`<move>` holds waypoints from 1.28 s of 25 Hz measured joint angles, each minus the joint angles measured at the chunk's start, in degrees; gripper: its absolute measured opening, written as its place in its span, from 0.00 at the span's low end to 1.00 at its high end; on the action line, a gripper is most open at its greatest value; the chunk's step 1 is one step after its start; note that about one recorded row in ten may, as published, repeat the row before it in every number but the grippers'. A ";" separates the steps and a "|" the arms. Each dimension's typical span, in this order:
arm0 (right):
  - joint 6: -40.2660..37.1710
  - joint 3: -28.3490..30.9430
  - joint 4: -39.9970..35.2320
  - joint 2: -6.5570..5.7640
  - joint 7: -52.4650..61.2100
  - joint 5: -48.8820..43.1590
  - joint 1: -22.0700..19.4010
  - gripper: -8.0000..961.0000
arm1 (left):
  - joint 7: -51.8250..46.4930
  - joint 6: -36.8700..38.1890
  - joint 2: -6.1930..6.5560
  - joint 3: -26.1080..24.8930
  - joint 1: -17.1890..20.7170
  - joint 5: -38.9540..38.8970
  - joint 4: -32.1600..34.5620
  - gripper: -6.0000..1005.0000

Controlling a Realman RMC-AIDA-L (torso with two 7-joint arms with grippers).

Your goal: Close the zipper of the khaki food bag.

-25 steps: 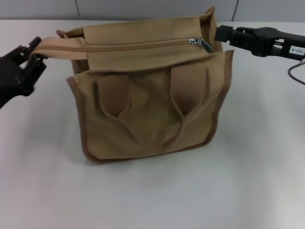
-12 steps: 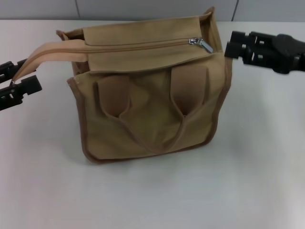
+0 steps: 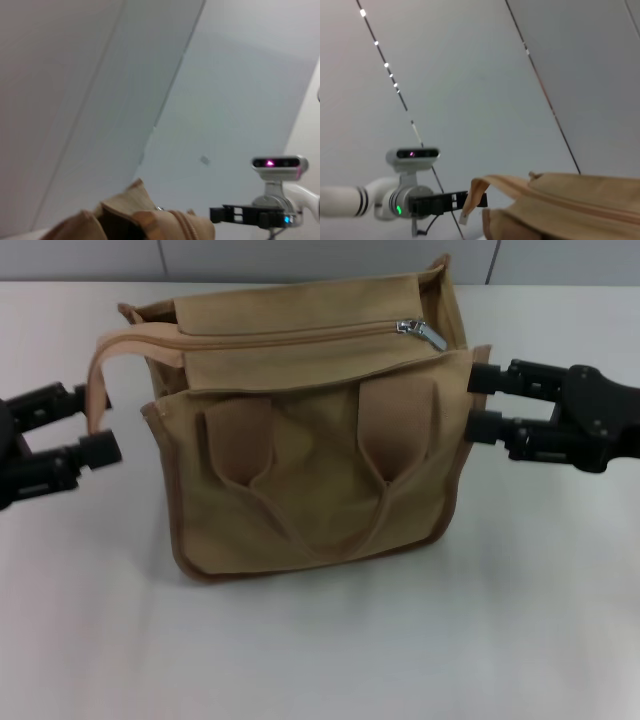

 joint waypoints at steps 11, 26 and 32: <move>-2.22 -0.80 0.93 0.68 -6.77 -7.51 0.74 0.81 | 0.82 0.13 -0.27 11.78 -0.63 0.38 1.41 0.82; -0.78 -0.89 7.29 2.94 -18.17 -15.31 2.09 0.81 | 12.75 -1.88 -4.94 14.37 1.68 0.67 -3.29 0.82; 1.59 -0.89 11.74 2.97 -22.26 -15.42 2.09 0.81 | 15.76 -3.65 -5.06 14.72 1.40 0.81 -6.53 0.82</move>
